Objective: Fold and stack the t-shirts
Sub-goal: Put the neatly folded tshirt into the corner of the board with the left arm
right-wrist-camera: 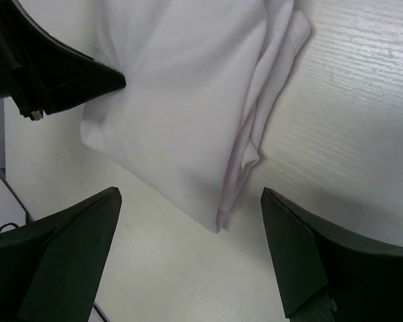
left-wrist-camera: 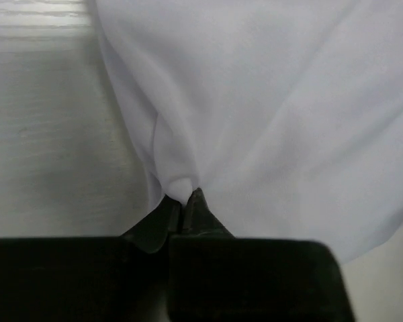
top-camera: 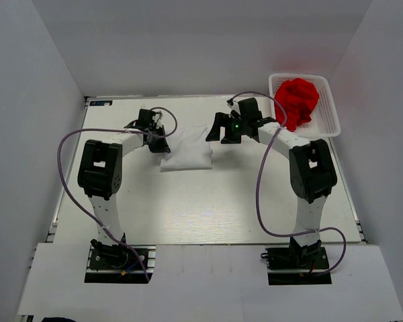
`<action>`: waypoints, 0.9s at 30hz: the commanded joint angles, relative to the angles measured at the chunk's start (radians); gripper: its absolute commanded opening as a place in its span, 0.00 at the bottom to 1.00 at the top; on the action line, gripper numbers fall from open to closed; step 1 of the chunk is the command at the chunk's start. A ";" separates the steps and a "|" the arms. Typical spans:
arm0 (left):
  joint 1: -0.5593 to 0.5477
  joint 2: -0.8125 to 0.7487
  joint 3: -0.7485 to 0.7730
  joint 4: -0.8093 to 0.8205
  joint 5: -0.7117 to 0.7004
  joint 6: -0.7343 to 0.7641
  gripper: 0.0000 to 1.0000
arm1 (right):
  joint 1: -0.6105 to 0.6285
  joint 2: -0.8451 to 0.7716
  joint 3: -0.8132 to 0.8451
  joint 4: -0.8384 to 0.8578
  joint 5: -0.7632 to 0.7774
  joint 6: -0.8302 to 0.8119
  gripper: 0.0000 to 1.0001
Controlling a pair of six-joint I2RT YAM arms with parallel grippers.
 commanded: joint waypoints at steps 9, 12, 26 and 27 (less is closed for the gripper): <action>0.023 -0.006 0.121 -0.035 -0.169 0.072 0.00 | -0.051 -0.088 -0.067 0.059 0.005 -0.050 0.90; 0.032 0.023 0.208 -0.103 -0.373 0.124 0.00 | -0.062 -0.099 -0.061 0.041 0.016 -0.076 0.90; 0.260 0.331 0.654 -0.195 -0.815 0.380 0.00 | -0.082 -0.111 0.028 -0.042 0.123 -0.138 0.90; 0.274 0.363 0.701 -0.211 -0.816 0.380 0.00 | -0.082 -0.108 0.037 -0.047 0.128 -0.139 0.90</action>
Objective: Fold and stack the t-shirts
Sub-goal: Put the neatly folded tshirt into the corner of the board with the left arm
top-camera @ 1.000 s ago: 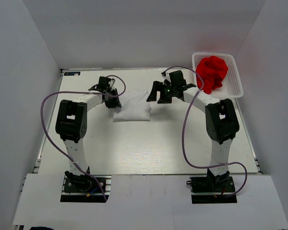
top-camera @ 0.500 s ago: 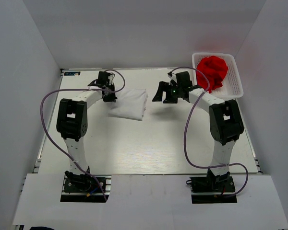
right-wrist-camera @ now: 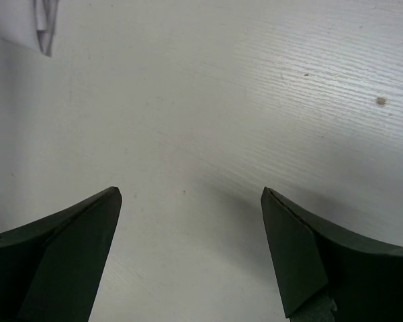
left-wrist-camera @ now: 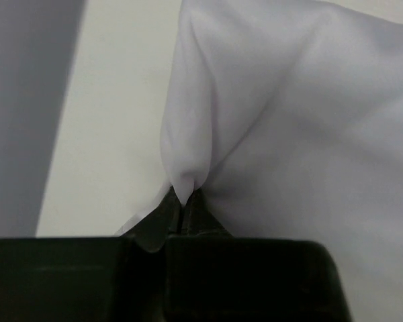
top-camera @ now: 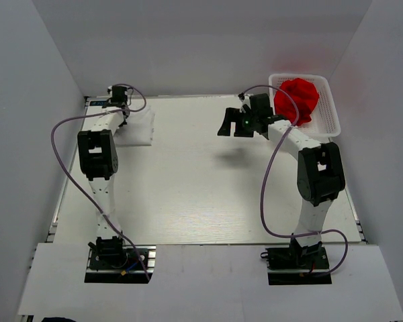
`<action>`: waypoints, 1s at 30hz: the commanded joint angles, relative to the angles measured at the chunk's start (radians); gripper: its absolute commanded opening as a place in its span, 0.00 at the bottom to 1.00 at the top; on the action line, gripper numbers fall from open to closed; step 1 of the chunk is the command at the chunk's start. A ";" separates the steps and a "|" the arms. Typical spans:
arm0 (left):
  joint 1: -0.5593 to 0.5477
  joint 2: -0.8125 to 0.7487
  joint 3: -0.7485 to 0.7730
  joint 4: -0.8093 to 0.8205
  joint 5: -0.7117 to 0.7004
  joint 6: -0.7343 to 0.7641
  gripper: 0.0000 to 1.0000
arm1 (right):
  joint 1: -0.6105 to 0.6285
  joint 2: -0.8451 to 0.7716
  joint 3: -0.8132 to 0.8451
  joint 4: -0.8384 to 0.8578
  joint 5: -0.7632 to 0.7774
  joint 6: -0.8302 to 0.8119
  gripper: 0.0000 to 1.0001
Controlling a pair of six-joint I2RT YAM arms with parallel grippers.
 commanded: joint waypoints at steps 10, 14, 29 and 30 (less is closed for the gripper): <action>0.178 0.157 0.294 0.016 -0.048 0.078 0.00 | -0.029 0.006 0.132 -0.057 0.050 -0.024 0.90; 0.210 0.148 0.278 0.096 0.042 0.128 0.00 | -0.034 0.011 0.132 -0.046 0.007 -0.021 0.90; 0.210 0.077 0.330 0.086 0.033 0.144 1.00 | -0.032 -0.104 -0.003 0.001 -0.039 0.007 0.90; 0.210 0.063 0.330 0.060 0.024 0.130 1.00 | -0.031 -0.113 -0.014 0.012 -0.037 0.008 0.90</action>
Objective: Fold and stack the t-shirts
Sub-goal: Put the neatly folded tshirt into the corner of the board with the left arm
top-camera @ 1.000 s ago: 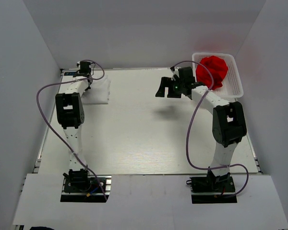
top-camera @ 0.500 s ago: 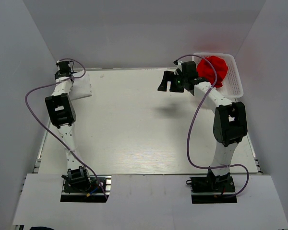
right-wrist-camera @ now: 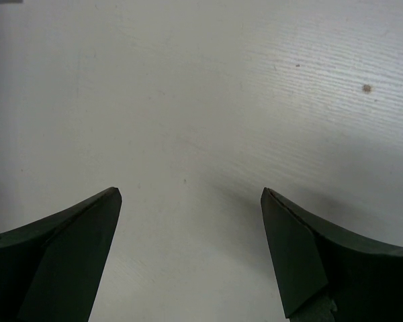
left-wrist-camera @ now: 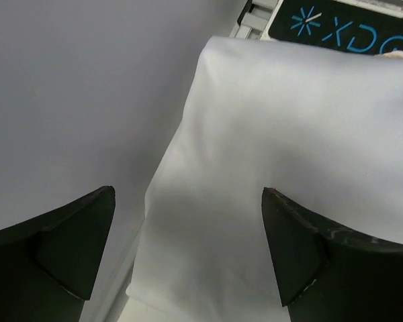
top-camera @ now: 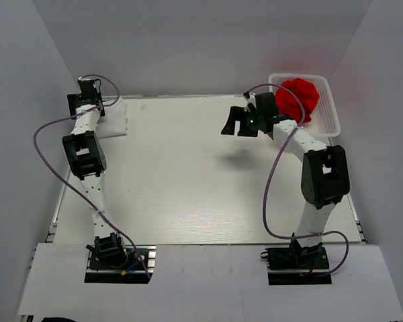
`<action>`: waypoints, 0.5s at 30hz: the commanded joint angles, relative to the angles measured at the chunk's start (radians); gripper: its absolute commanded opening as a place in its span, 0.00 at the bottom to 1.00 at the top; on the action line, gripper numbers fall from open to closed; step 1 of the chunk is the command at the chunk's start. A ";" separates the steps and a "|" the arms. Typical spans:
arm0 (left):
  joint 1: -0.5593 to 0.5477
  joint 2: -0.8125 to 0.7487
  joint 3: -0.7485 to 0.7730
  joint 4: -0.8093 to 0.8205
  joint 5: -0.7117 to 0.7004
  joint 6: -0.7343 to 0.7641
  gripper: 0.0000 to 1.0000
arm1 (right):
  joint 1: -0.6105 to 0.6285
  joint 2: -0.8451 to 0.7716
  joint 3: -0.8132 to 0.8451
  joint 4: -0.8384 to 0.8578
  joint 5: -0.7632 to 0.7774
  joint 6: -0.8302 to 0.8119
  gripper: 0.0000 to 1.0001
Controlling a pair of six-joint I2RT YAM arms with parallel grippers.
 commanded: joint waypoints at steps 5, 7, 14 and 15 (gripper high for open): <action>-0.028 -0.281 -0.046 -0.213 0.088 -0.210 1.00 | 0.006 -0.196 -0.133 0.138 0.035 0.037 0.90; -0.043 -0.447 -0.242 -0.176 0.239 -0.305 1.00 | 0.006 -0.242 -0.231 0.204 0.070 0.055 0.90; -0.293 -0.921 -1.086 0.193 0.624 -0.485 1.00 | 0.005 -0.478 -0.533 0.339 0.214 0.112 0.90; -0.321 -1.057 -1.168 0.276 0.672 -0.495 1.00 | 0.003 -0.495 -0.557 0.353 0.226 0.117 0.90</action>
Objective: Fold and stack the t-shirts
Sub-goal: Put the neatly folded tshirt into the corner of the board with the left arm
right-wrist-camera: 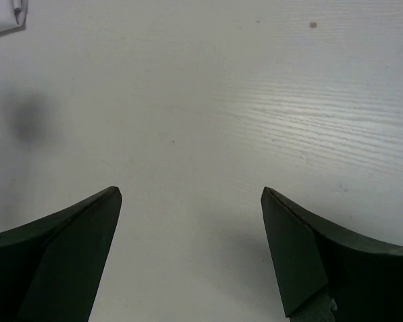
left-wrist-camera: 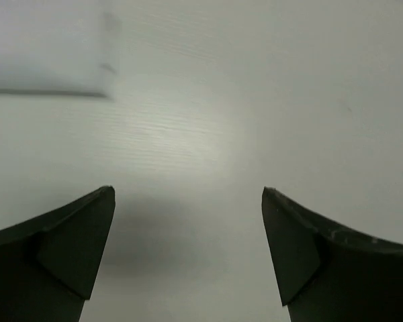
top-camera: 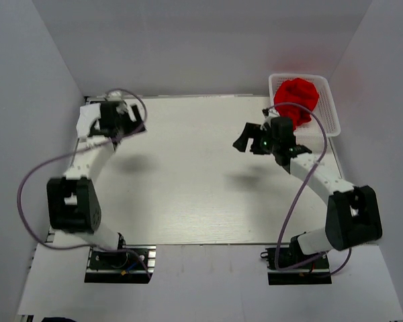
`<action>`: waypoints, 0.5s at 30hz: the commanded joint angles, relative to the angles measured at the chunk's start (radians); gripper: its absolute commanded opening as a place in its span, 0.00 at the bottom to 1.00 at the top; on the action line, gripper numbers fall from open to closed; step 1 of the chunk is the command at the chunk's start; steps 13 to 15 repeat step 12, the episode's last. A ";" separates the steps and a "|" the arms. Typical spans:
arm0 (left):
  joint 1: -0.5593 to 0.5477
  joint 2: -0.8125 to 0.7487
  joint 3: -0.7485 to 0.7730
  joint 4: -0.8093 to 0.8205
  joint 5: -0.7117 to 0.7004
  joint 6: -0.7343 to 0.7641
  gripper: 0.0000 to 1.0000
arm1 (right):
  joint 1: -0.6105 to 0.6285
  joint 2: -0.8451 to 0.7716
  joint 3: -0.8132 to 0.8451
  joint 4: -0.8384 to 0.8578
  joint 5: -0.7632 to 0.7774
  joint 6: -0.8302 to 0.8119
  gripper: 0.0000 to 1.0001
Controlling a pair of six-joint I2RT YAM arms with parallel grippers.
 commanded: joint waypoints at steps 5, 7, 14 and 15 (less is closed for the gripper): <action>-0.209 -0.475 -0.543 0.267 0.304 -0.214 1.00 | -0.004 -0.227 -0.291 0.189 0.116 0.068 0.90; -0.218 -0.513 -0.552 0.223 0.271 -0.214 1.00 | -0.003 -0.284 -0.369 0.241 0.118 0.083 0.90; -0.238 -0.587 -0.552 0.175 0.142 -0.194 1.00 | 0.002 -0.340 -0.486 0.364 0.064 0.073 0.90; -0.238 -0.587 -0.552 0.175 0.142 -0.194 1.00 | 0.002 -0.340 -0.486 0.364 0.064 0.073 0.90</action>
